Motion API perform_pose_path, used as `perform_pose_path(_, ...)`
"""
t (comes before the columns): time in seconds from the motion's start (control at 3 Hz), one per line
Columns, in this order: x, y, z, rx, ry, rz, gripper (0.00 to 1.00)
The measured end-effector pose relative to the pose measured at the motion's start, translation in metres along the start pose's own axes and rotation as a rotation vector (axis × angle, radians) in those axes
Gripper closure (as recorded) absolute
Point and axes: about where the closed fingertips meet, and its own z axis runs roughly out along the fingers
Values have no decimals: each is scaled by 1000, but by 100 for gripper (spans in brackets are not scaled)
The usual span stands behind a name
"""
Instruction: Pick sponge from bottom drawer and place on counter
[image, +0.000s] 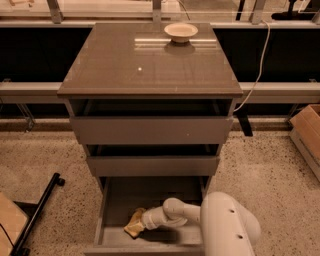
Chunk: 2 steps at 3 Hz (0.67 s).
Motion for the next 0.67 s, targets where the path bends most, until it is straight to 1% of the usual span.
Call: perform_pose_path(0.67,0,0,0,0,0,0,36)
